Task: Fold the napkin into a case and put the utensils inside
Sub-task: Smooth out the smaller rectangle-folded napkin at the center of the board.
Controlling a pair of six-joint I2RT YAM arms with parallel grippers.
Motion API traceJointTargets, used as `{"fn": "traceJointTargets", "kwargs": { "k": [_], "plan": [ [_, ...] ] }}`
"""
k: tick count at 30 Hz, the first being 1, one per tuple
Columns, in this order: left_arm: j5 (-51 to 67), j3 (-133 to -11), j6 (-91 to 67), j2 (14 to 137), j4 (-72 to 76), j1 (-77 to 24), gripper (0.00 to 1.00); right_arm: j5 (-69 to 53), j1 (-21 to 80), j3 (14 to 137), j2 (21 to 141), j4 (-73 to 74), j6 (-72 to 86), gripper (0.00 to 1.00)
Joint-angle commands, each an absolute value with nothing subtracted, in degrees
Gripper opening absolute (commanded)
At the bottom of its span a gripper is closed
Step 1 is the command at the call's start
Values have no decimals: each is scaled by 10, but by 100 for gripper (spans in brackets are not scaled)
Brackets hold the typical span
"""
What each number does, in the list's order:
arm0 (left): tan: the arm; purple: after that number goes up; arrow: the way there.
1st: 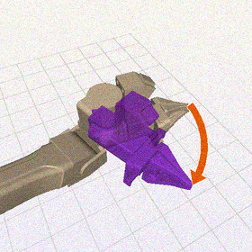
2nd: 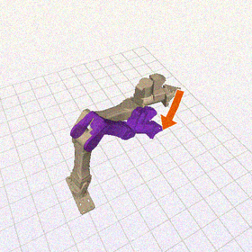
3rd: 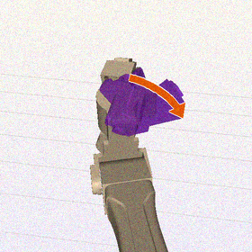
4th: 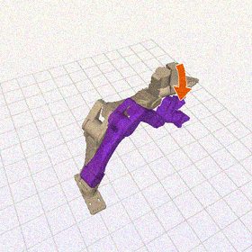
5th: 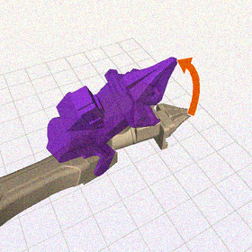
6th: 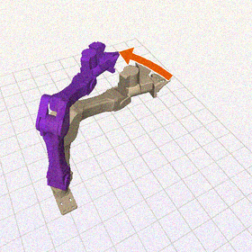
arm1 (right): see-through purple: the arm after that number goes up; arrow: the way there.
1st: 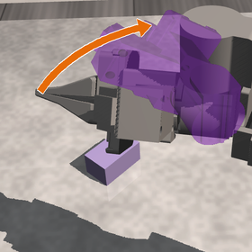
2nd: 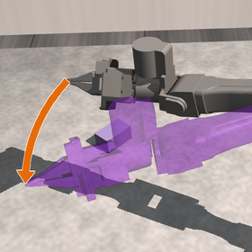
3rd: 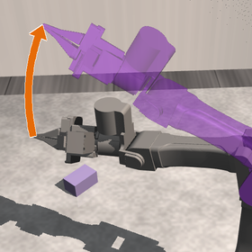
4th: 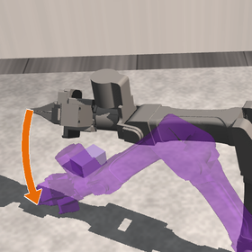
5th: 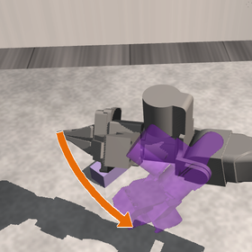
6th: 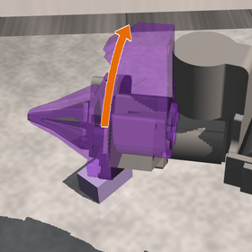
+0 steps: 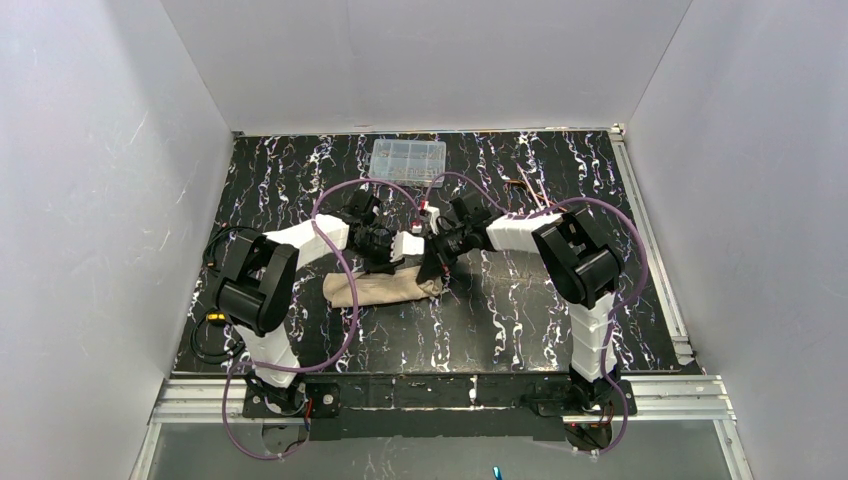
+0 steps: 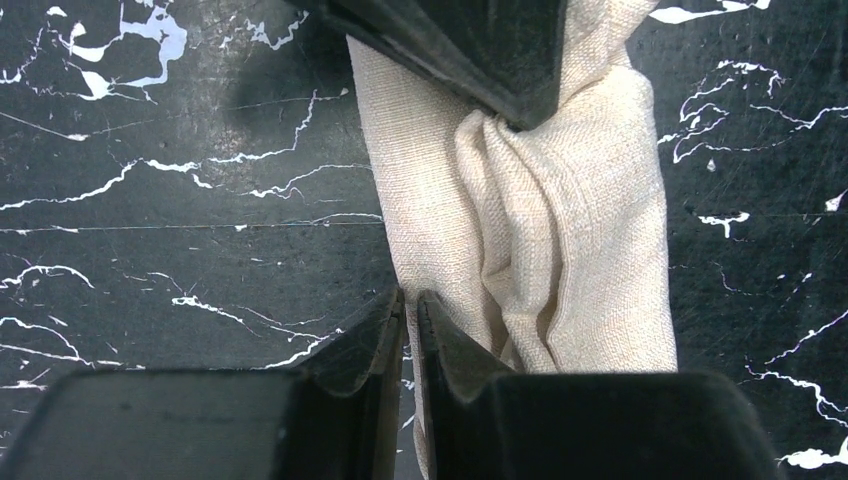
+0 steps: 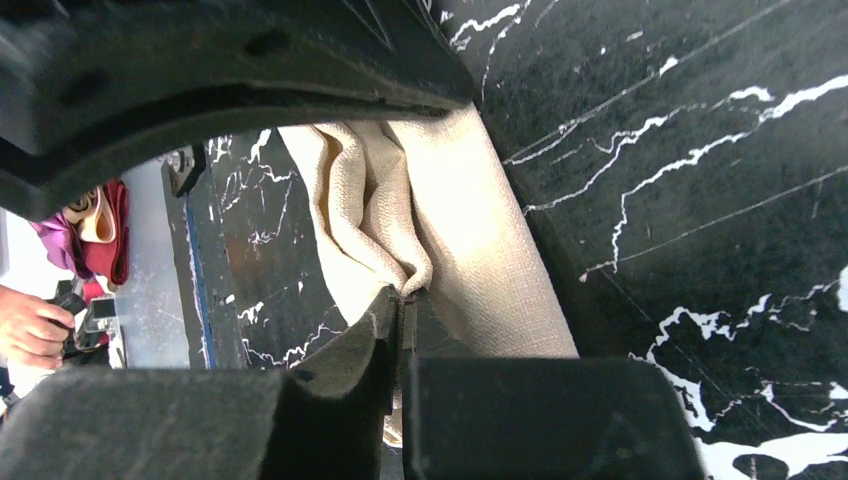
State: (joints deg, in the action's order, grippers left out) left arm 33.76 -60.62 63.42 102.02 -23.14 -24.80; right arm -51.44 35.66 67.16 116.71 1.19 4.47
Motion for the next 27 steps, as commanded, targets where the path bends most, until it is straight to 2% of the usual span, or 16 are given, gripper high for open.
{"fn": "traceJointTargets", "kwargs": {
  "k": [1,7,14,22,27],
  "plan": [
    [337,-590,658,996,-238,-257,10,-530,360,706,1125,10,54,7],
    [335,-586,671,992,-237,-263,10,-528,361,715,1130,20,50,7],
    [337,-585,689,991,-243,-265,10,-524,361,781,1179,123,-23,7],
    [339,-599,685,993,-243,-266,10,-516,350,787,1212,162,-64,7],
    [345,-603,721,986,-258,-266,5,-518,340,799,1239,191,-89,8]
  ]
}}
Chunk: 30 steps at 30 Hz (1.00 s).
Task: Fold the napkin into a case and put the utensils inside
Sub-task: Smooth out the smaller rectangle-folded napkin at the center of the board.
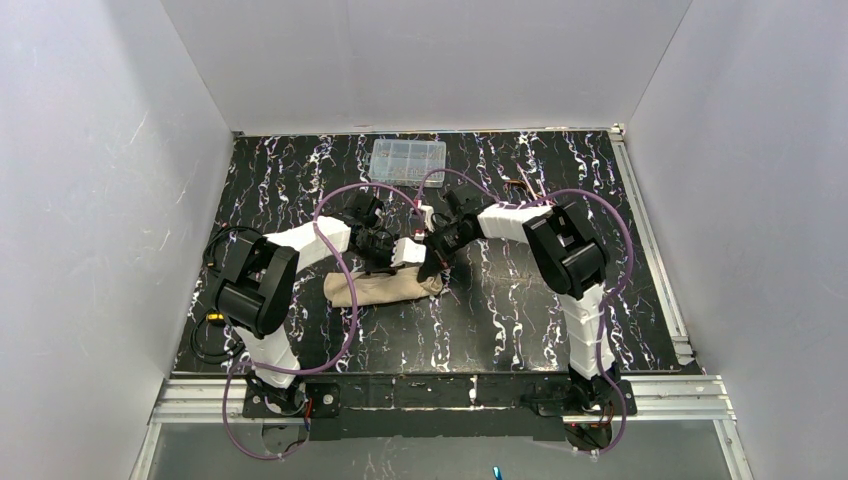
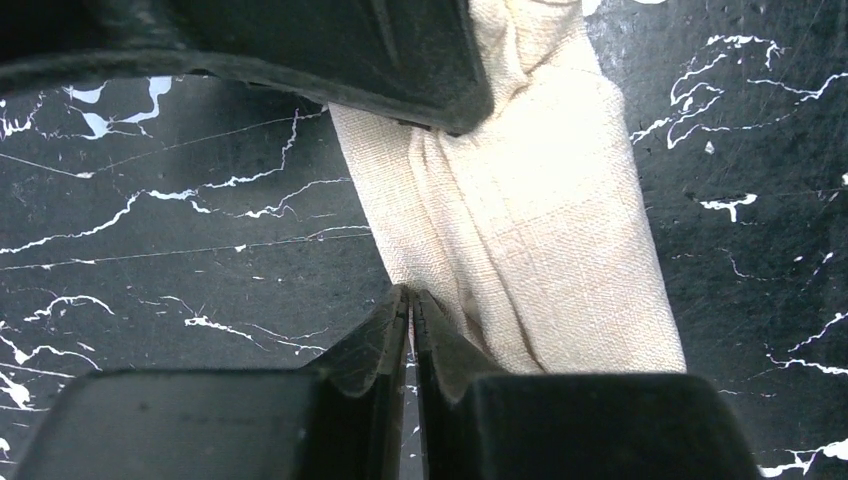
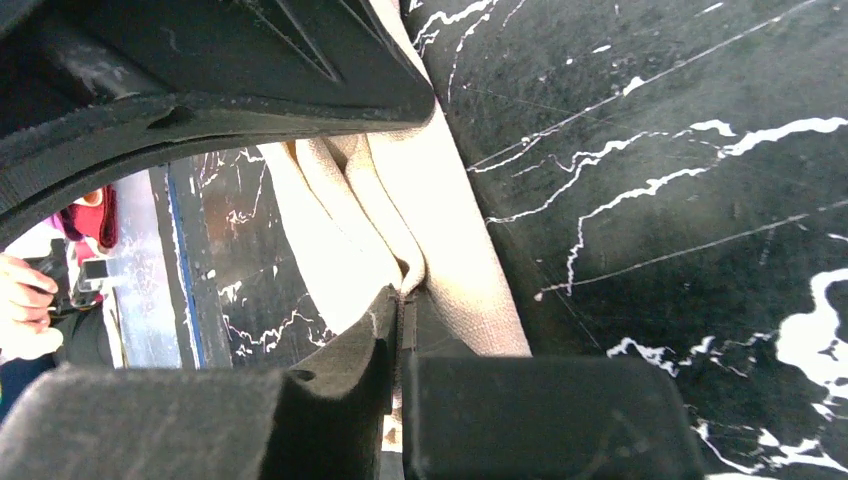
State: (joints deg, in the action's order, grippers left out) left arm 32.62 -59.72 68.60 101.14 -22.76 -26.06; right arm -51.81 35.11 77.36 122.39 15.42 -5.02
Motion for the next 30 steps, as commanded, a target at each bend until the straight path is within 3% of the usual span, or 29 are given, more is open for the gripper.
{"fn": "traceJointTargets", "kwargs": {
  "k": [1,9,30],
  "plan": [
    [347,-605,727,986,-262,-266,4,-519,338,801,1241,191,-87,8],
    [355,-605,740,985,-277,-272,4,-523,338,814,1199,193,-79,9],
    [352,-605,748,992,-275,-273,4,-540,339,833,1220,192,-82,8]
  ]
}}
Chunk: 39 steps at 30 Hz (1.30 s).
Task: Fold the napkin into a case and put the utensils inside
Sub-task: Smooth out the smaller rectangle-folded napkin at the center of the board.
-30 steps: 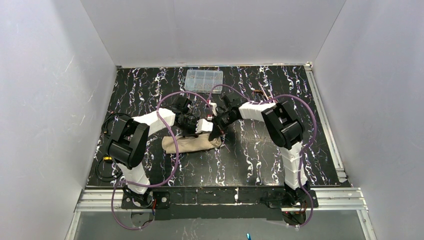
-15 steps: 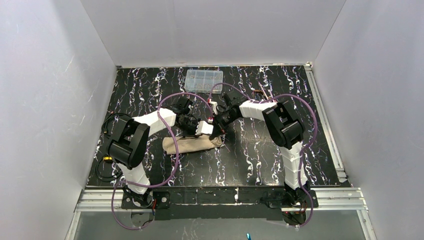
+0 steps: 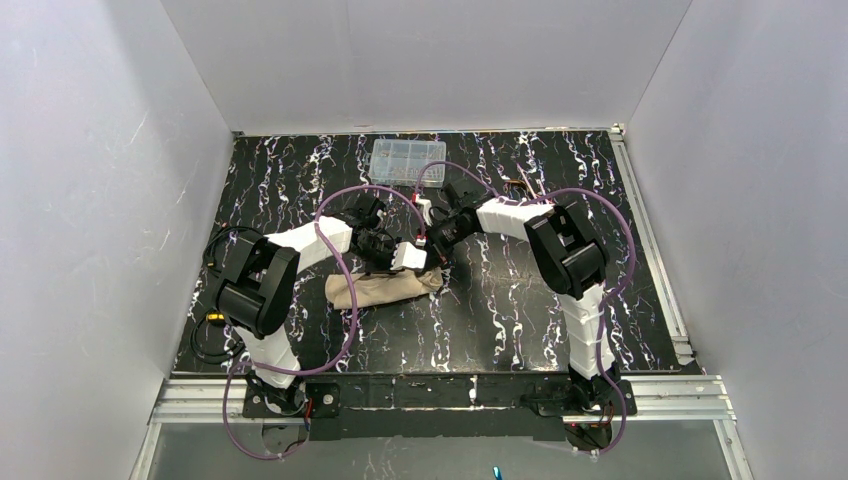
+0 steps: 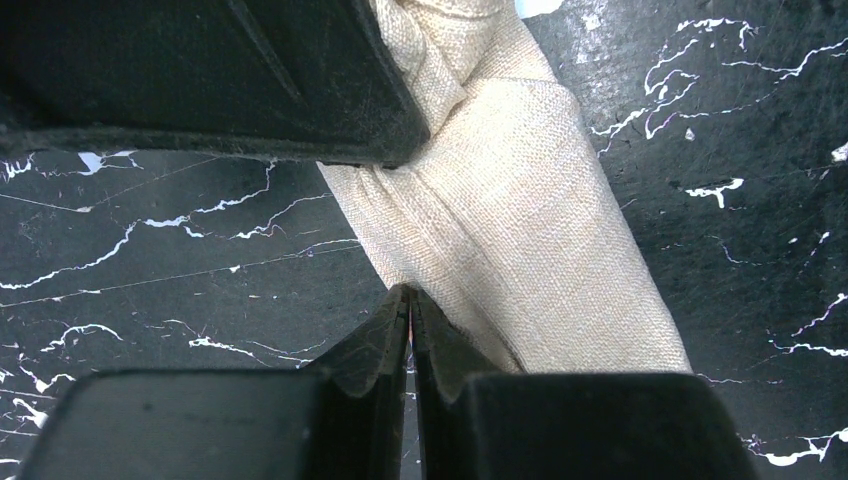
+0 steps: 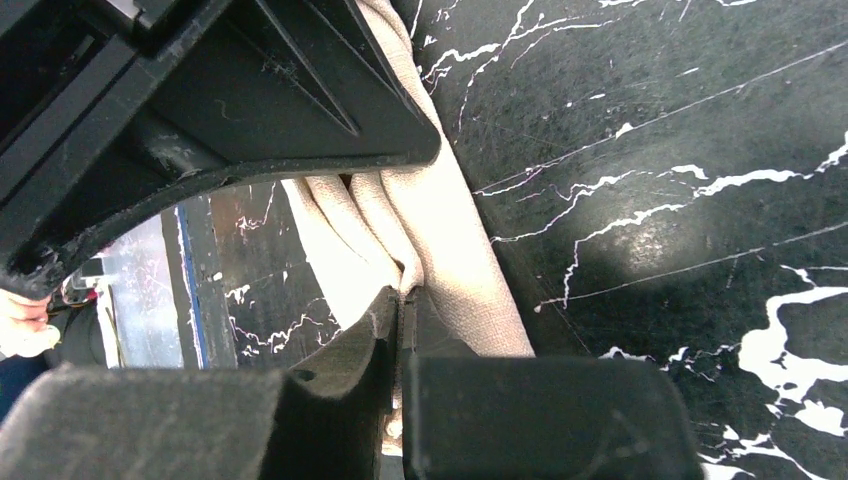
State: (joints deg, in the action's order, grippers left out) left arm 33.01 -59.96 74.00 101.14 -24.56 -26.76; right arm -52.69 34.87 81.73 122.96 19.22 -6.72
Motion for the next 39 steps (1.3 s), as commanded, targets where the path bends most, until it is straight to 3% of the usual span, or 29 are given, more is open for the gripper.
{"fn": "traceJointTargets", "kwargs": {
  "k": [1,9,21,29,39],
  "plan": [
    [351,-604,750,993,-275,-273,4,-540,338,842,1221,202,-88,8],
    [350,-606,754,997,-278,-274,4,-532,335,845,1198,203,-91,9],
    [352,-636,735,995,-289,-277,4,-502,323,838,1274,196,-83,8],
    [298,-731,598,965,-265,-255,15,-497,323,806,1283,182,-81,8],
    [415,-674,650,916,-458,-298,17,-501,323,800,1279,183,-82,8]
  ]
}}
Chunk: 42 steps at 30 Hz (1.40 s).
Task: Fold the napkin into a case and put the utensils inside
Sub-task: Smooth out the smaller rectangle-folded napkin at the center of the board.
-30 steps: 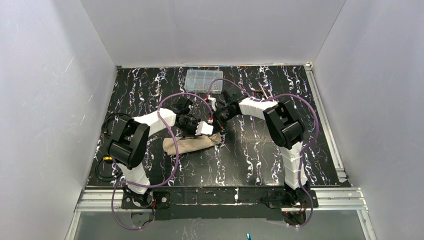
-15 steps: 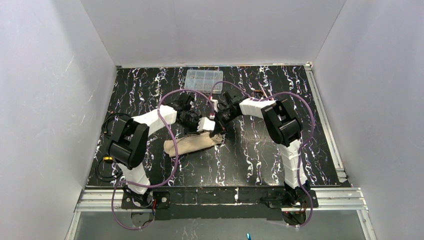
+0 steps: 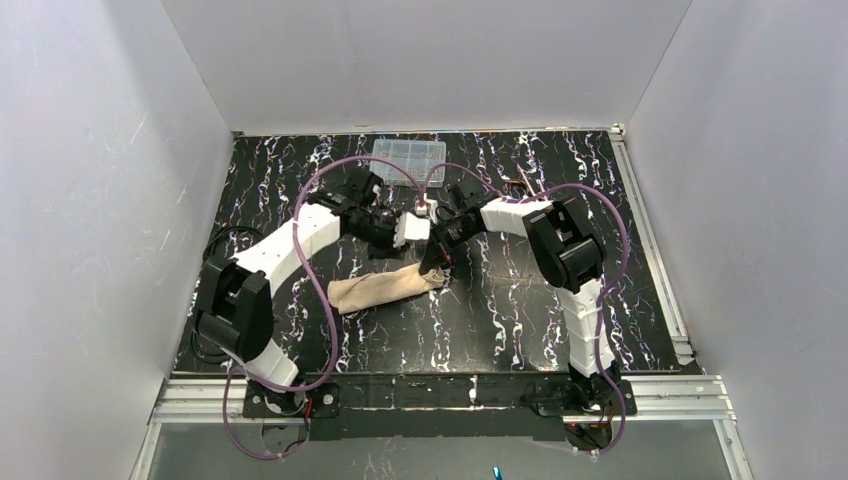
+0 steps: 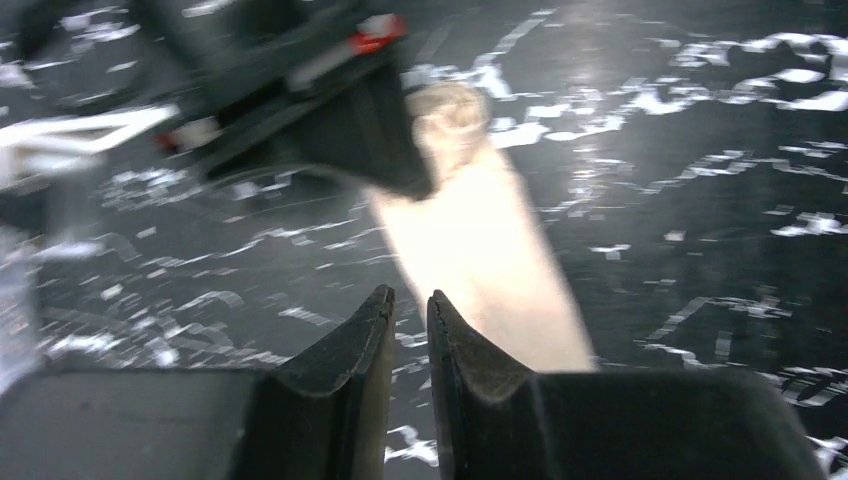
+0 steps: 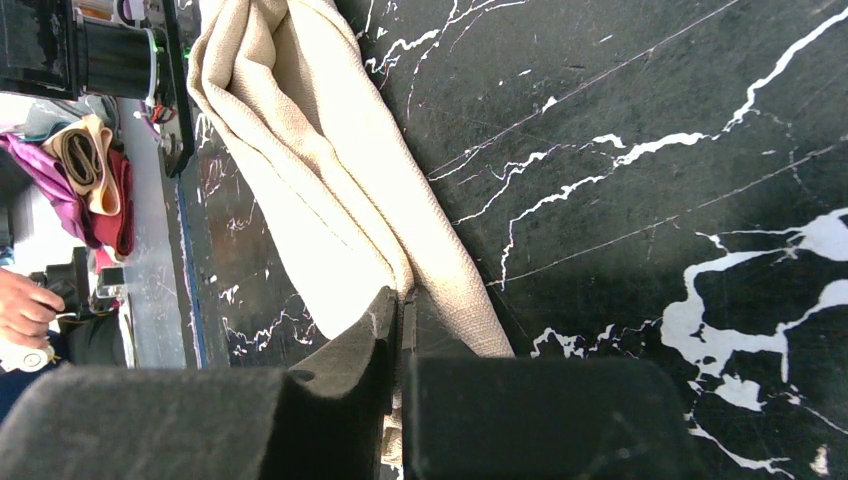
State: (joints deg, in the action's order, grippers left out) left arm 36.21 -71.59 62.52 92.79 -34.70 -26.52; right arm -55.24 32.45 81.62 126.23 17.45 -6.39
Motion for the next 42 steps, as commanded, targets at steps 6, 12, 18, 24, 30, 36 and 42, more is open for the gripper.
{"fn": "traceJointTargets", "kwargs": {
  "k": [6,12,18,24,30,36,42],
  "plan": [
    [364,-614,655,929,-396,-308,13,-506,323,796,1274,182,-81,8],
    [314,-594,661,944,-337,-300,9,-512,323,792,1267,185,-86,8],
    [293,-575,669,957,-317,-296,8,-523,323,793,1261,191,-89,9],
    [269,-553,697,972,-298,-297,7,-527,322,809,1231,193,-83,14],
    [237,-530,721,969,-278,-299,5,-503,322,825,1194,197,-69,28],
    [223,-507,735,961,-266,-299,5,-440,317,815,1140,194,-61,99],
    [226,-501,735,955,-259,-299,4,-305,298,754,1043,148,12,99]
  ]
}}
